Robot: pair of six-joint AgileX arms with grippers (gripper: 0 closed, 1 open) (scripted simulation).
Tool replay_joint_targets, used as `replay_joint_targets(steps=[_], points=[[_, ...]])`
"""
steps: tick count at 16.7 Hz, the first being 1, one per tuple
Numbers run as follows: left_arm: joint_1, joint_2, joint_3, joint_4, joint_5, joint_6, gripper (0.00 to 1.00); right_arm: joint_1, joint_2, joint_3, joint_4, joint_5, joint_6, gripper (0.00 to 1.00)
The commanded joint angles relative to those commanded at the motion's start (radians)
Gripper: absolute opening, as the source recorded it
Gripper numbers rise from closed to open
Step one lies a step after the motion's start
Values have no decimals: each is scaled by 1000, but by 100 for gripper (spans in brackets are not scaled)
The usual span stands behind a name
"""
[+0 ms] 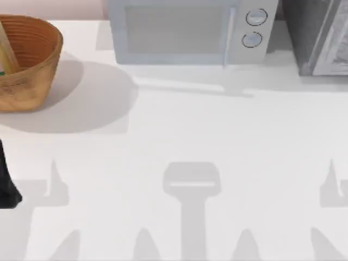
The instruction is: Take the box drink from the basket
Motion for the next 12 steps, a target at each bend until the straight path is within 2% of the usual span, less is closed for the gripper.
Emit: replay_joint_targets(steps=[6, 12], points=[[11, 103, 22, 56, 12, -10, 100, 0, 0, 0, 0, 0, 0, 100], [51, 508, 157, 328, 60, -12, 100, 0, 0, 0, 0, 0, 0, 100]])
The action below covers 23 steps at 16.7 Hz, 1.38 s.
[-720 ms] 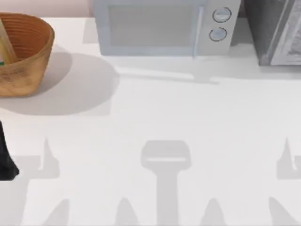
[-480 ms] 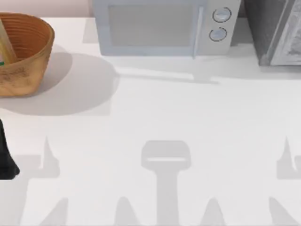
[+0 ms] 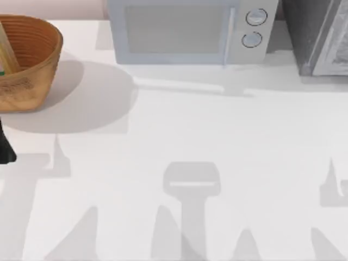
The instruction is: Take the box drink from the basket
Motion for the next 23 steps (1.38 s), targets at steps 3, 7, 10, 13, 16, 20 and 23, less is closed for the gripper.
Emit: replay_joint_targets(steps=[3, 7, 10, 13, 16, 20, 23], points=[[26, 268, 97, 187, 32, 6, 100, 0, 0, 0, 0, 0, 0, 100], [62, 645, 233, 448, 77, 13, 100, 0, 0, 0, 0, 0, 0, 100], [87, 914, 327, 627, 107, 17, 100, 0, 0, 0, 0, 0, 0, 100], [108, 1147, 404, 776, 132, 19, 100, 0, 0, 0, 0, 0, 0, 100], [124, 1321, 459, 884, 150, 22, 100, 0, 0, 0, 0, 0, 0, 100], [134, 1423, 490, 947, 161, 23, 100, 0, 0, 0, 0, 0, 0, 100], [134, 1423, 490, 947, 161, 23, 100, 0, 0, 0, 0, 0, 0, 100]])
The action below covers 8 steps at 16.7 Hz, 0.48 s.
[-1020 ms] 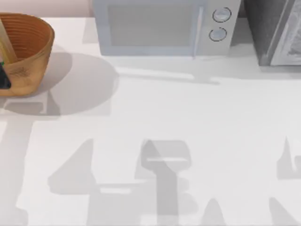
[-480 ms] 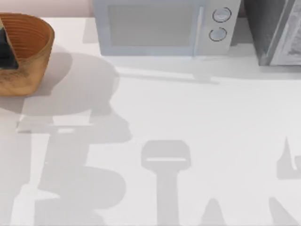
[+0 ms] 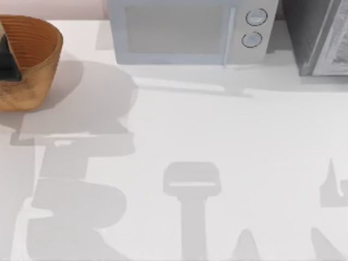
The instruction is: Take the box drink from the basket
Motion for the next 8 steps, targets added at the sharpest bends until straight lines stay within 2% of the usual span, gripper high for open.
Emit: replay_joint_targets(steps=[4, 8], points=[[-5, -9, 6, -5, -5, 3, 100, 0, 0, 0, 0, 0, 0, 100], [-15, 46, 88, -42, -14, -1, 100, 0, 0, 0, 0, 0, 0, 100]])
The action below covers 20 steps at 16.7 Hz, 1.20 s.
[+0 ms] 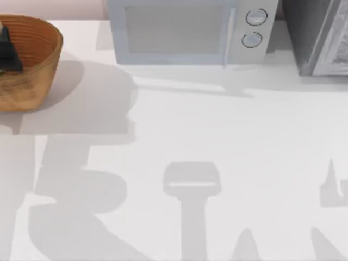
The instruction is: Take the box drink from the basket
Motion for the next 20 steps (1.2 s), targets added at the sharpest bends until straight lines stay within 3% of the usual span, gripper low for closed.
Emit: replay_joint_targets(steps=[10, 20], points=[[-15, 75, 127, -50, -14, 0, 100, 0, 0, 0, 0, 0, 0, 100], [-15, 75, 127, -50, -14, 0, 25, 0, 0, 0, 0, 0, 0, 100]])
